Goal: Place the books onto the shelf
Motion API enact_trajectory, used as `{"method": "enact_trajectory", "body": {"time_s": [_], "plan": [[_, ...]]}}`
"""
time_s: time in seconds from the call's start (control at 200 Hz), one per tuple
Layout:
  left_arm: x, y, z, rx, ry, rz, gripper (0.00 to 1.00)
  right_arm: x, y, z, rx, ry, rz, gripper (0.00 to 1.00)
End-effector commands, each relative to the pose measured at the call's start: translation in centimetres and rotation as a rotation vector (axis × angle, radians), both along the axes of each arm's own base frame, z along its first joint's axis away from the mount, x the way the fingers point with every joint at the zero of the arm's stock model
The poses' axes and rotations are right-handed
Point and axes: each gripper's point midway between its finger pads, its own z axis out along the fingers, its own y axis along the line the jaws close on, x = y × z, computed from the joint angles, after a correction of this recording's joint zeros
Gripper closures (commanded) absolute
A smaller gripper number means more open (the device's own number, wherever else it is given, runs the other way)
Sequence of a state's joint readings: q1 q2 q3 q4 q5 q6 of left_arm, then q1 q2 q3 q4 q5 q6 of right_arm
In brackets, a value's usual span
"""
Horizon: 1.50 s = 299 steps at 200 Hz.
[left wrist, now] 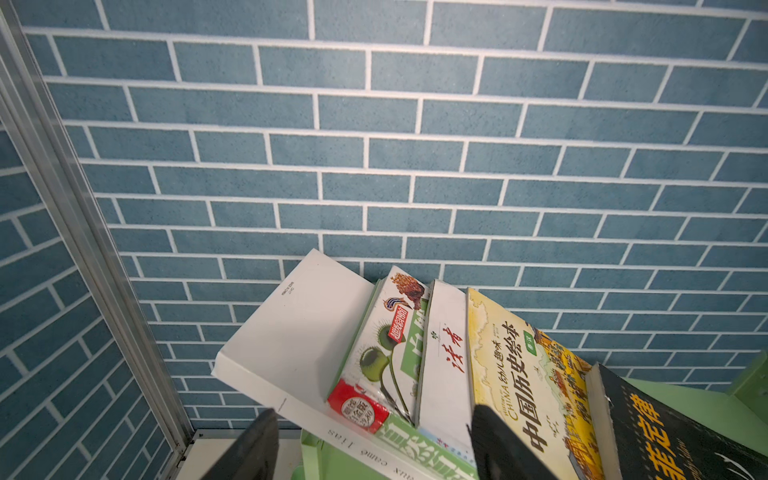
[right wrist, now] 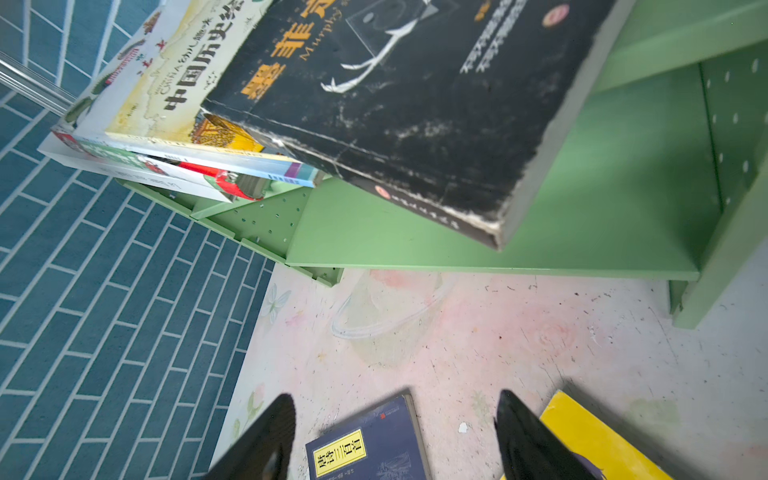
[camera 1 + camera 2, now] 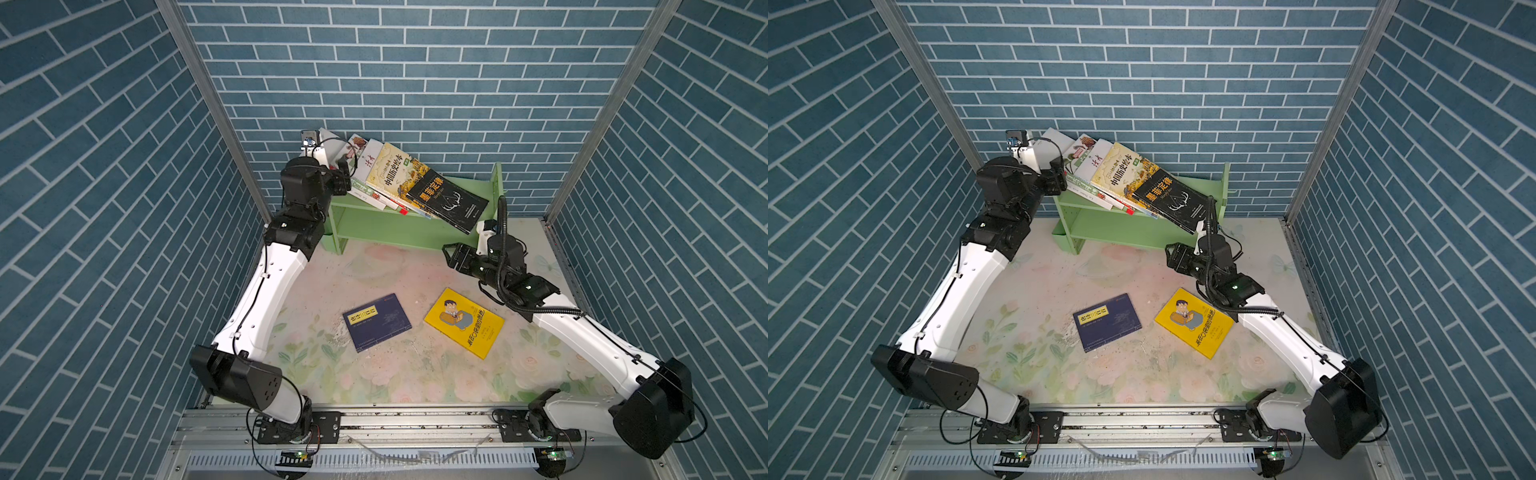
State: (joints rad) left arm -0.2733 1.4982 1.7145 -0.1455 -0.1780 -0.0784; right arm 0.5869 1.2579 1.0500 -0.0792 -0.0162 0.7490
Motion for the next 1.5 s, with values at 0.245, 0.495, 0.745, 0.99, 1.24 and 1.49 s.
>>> {"method": "enact_trajectory", "body": {"time_s": [0.245, 0.495, 0.745, 0.99, 1.24, 1.49], "plan": [[-4.4, 0.2, -4.1, -0.163, 0.147, -0.054, 0.19, -1.9, -1.5, 5.3, 0.017, -0.131, 0.004, 0.24], [-7.1, -0.3, -12.8, -0.284, 0.370, -0.070, 0.12, -3.1, -0.3, 2.7, -0.007, -0.069, 0.043, 0.24], [-11.1, 0.0, -24.6, -0.377, 0.652, -0.018, 0.07, -4.1, 2.6, -4.2, -0.022, 0.088, 0.093, 0.25], [-14.3, -0.5, -33.2, -0.440, 0.855, -0.018, 0.05, -4.5, 6.3, -10.4, -0.031, 0.214, 0.161, 0.27], [-16.0, -0.8, -38.2, -0.496, 0.958, -0.002, 0.05, -4.2, 9.9, -13.4, -0.058, 0.268, 0.217, 0.29], [-16.0, -0.9, -39.7, -0.494, 0.996, 0.002, 0.04, -4.1, 11.2, -14.5, -0.061, 0.290, 0.247, 0.29]]}}
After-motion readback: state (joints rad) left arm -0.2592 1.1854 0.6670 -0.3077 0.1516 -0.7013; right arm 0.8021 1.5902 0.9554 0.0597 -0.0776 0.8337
